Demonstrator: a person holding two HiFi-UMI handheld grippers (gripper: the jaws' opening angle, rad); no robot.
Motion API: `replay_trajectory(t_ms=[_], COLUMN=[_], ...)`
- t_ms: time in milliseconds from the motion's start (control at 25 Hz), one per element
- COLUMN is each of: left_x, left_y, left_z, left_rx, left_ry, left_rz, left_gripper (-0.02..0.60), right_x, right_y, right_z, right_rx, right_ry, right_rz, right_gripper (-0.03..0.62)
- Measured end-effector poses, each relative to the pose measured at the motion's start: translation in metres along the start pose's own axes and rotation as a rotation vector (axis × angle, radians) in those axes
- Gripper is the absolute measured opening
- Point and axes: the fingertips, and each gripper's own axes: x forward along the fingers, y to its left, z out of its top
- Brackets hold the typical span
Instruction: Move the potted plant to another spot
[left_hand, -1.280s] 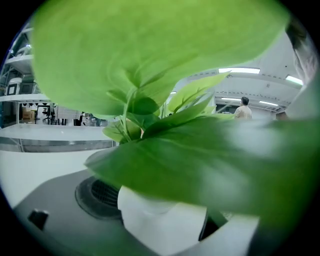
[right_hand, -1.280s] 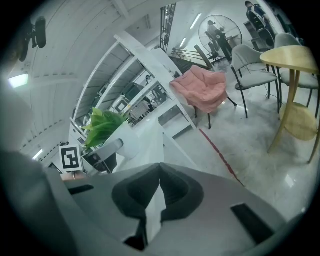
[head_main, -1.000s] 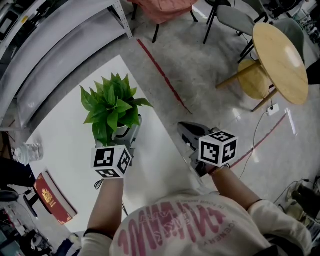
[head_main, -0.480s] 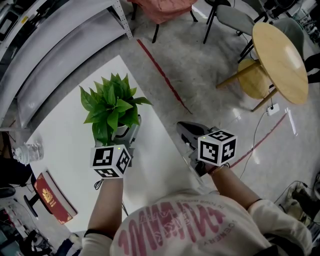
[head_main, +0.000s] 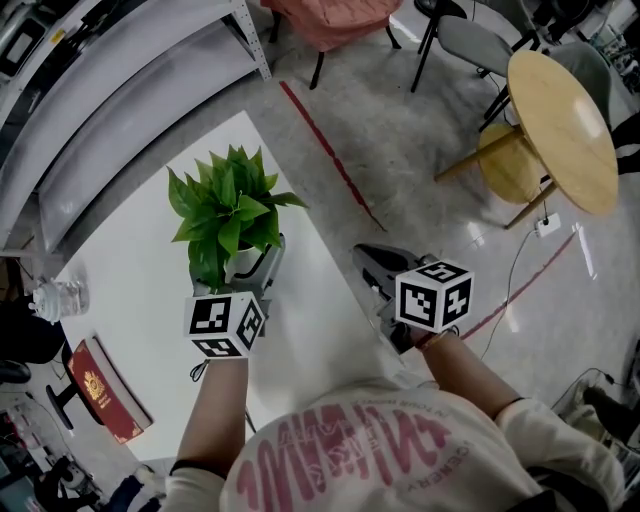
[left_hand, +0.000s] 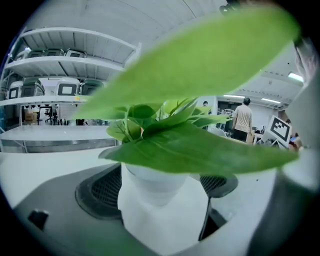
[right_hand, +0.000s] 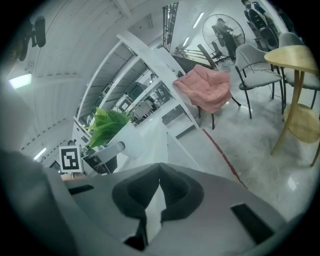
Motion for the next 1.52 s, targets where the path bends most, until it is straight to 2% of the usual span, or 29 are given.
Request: replay_trajectory(t_ms=[440,840,1040,1240,1520], left_x=[-0.018,-0.053,-0.073,-0.101,-0.145], left_y=[-0.010,-0.042,-0.062,-0.095,-0.116], left_z=[-0.009,-0.011,-0.003,0.006,0.019], left_rx=[-0.023,-0.042,-0.078,-0.097,-0.165], left_ry=[-0.003,-0.035,-0.101,-0.161,-0.257], left_rz=[0.029,0.061,0.052,0.010,0.022], left_gripper=[0.477,0.477,0.477,0.477,0.477], right_x=[-0.012,-0.035,-0.051,-0.069,-0.082], right_y=[0.007,0.021,0.030,0.044,0.078], right_z=[-0.001,-0.004,-0.009,-0.016,-0.023], right_rx=[-0.031,-0.088,-0.119,-0.162,-0.224], right_ry=[0.008,0.016,0.014,0.021,0.031], right_rz=[0.017,0.060,0.089,0.127,0.205], right_gripper=[0.006,0.006,0.006,0.006,0.006])
